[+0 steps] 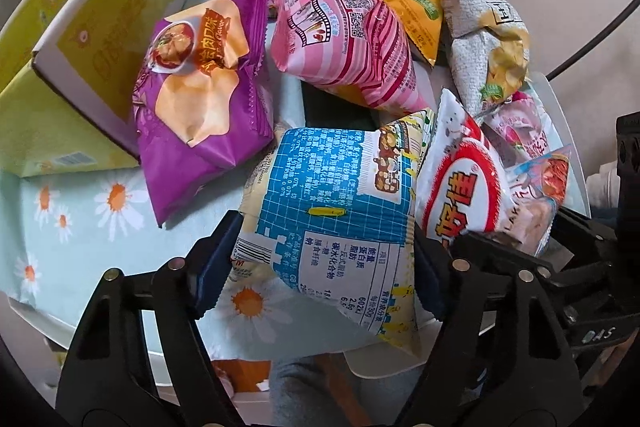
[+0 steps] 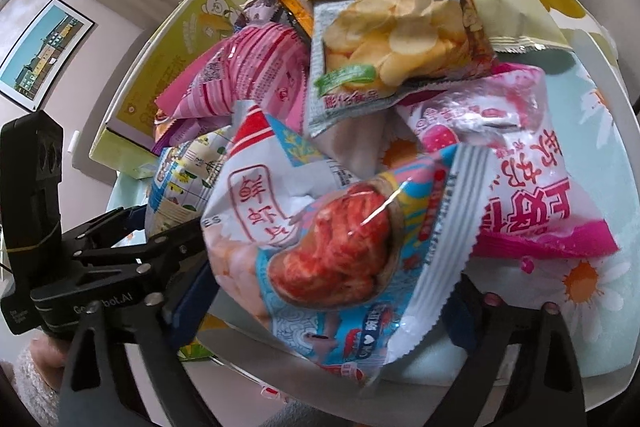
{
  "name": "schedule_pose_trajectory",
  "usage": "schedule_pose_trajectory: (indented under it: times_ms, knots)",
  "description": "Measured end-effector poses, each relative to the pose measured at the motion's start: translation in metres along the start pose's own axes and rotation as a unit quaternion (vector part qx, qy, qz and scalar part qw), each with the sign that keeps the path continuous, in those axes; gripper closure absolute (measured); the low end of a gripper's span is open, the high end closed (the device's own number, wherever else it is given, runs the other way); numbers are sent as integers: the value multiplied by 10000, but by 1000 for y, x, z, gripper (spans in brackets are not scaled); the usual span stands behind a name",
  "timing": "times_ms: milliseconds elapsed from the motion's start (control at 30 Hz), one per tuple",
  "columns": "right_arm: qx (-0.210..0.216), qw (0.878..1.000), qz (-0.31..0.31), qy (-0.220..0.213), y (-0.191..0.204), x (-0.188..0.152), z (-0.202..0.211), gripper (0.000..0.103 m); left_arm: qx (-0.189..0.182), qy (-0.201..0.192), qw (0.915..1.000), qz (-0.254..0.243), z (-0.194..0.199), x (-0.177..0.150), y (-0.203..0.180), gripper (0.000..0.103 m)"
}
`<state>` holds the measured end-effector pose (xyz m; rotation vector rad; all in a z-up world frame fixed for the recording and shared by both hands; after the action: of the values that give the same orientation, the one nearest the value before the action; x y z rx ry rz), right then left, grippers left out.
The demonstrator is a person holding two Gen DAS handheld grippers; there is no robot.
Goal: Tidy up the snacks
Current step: 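Grasp blue-white bag with left tool while right tool grasps red-white shrimp bag, then lift both held bags and carry them over the cardboard box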
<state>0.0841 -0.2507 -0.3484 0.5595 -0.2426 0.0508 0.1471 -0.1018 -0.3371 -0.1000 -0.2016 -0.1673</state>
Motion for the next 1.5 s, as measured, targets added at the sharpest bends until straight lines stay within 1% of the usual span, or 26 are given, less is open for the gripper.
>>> schedule_pose_trajectory:
  times_ms: [67, 133, 233, 333, 433, 600, 733, 833, 933, 967, 1067, 1133, 1267, 1367, 1500]
  knots:
    - [-142, 9999, 90, -28, 4, -2, 2, 32, -11, 9, 10000, 47, 3, -5, 1, 29]
    - [-233, 9994, 236, -43, 14, -5, 4, 38, -38, 27, 9999, 110, 5, -12, 5, 29]
    - [-316, 9987, 370, -125, 23, -9, 11, 43, -94, 9, 9998, 182, 14, -21, 9, 29]
    - [-394, 9980, 440, -207, 27, -12, 25, 44, -92, -34, 9997, 210, 26, -29, 9, 29]
    - [-399, 9977, 468, -282, 33, -12, 35, 45, -67, -105, 9997, 230, 38, -29, 9, 29]
    - [-513, 9960, 624, -375, 39, -3, 53, 45, -102, -239, 9992, 319, 63, -36, 4, 29]
    - [-623, 9947, 686, -453, 46, -3, 74, 45, -179, -451, 9982, 346, 92, -45, -5, 29]
    - [-659, 9933, 777, -544, 53, -1, 92, 45, -169, -686, 9969, 334, 116, -44, -12, 29]
    - [-810, 9897, 961, -686, 66, 8, 109, 45, -119, -937, 9950, 332, 138, -29, -17, 29]
    - [-824, 9888, 1010, -731, 70, 11, 113, 45, -87, -1058, 9938, 333, 148, -24, -14, 29]
    - [-811, 9868, 1123, -837, 85, 25, 122, 45, -5, -1246, 9915, 370, 165, -11, -6, 29]
    - [-751, 9859, 1179, -916, 96, 38, 128, 45, 37, -1363, 9897, 427, 178, -1, 7, 29]
    - [-760, 9829, 1294, -1071, 126, 64, 131, 45, 86, -1539, 9867, 514, 195, 27, 35, 29]
    - [-736, 9815, 1311, -1186, 146, 87, 127, 45, 76, -1622, 9852, 547, 200, 49, 59, 29]
    - [-761, 9787, 1406, -1289, 180, 122, 113, 45, 125, -1671, 9842, 579, 207, 83, 102, 29]
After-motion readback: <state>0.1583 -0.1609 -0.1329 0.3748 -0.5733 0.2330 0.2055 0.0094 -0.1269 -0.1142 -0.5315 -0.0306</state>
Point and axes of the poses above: each gripper's, at about its wrist camera, not at the fingertips, and z roughly against the way its jaws point, y to its left, x to its top, the point moved 5 cm from there along -z, roughly the way its jaws point, and after that the axes turned 8 degrees about y, right-handed, at the moved point
